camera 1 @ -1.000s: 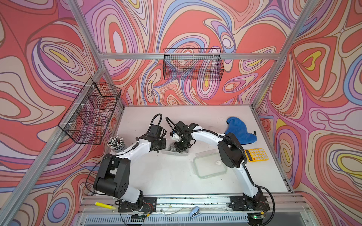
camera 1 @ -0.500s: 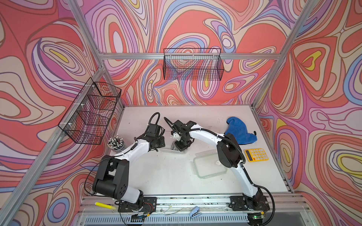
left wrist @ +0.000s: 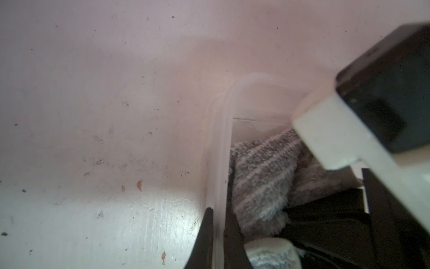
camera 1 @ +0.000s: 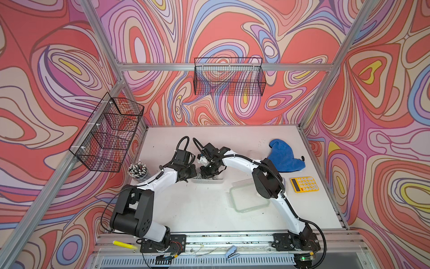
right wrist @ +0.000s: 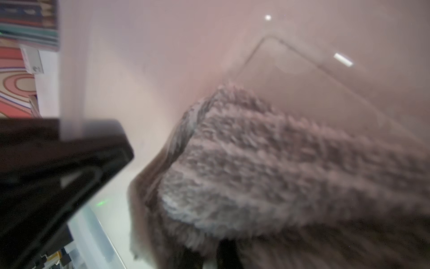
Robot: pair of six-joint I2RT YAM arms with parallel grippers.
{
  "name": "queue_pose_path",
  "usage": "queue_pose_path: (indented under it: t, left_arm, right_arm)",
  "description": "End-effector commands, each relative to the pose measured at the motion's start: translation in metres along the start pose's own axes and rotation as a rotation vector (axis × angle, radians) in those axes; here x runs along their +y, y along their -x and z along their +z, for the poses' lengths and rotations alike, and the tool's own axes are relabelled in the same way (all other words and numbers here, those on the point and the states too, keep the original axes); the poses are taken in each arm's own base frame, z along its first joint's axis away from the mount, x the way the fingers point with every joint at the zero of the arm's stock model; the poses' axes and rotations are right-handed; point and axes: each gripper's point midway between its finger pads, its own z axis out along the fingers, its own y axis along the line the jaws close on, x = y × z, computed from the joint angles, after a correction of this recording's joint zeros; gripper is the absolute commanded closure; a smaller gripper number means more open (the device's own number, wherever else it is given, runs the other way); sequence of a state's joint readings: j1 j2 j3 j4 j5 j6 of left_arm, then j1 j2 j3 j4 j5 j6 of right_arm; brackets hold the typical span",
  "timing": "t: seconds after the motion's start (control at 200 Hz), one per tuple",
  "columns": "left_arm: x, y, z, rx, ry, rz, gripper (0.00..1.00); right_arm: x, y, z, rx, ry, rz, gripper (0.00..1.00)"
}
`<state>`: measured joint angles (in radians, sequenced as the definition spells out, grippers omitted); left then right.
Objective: Wipe the insides of the lunch boxes
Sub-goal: Wipe the dirt inside the lunch box.
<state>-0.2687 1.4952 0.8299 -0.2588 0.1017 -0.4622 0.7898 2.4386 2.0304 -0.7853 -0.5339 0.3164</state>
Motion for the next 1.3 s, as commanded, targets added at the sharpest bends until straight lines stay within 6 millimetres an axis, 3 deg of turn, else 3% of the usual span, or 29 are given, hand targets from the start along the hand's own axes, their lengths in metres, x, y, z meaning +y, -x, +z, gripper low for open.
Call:
queue_pose_path:
  t: [0.0,0.295,0.656,0.841,1.022,1.292]
  left_arm:
    - [-0.031,0.036,-0.014,-0.139,-0.132,-0.030,1.00]
    - [-0.022,0.010,-0.013,-0.037,-0.097,0.082,1.00]
    - [-0.012,-0.016,-0.010,0.117,-0.052,0.143,1.00]
    - [-0.011,-0.017,-0.012,0.117,-0.049,0.151,1.00]
    - [0.001,-0.015,-0.015,0.129,0.032,0.166,1.00]
    - [0.018,-0.007,-0.015,0.125,0.144,0.137,1.00]
  right_arm:
    - [0.011,0.002,0.029,-0.013,0.042,0.031,1.00]
    - [-0.009,0.048,0.006,-0.278,-0.134,-0.042,1.00]
    - [-0.036,0.089,-0.021,-0.523,-0.360,-0.192,1.00]
    - [-0.056,0.089,-0.017,-0.468,-0.458,-0.217,1.00]
    - [-0.087,0.082,-0.043,-0.473,-0.638,-0.207,1.00]
    - [-0.132,0.048,-0.077,-0.343,-0.816,-0.159,1.00]
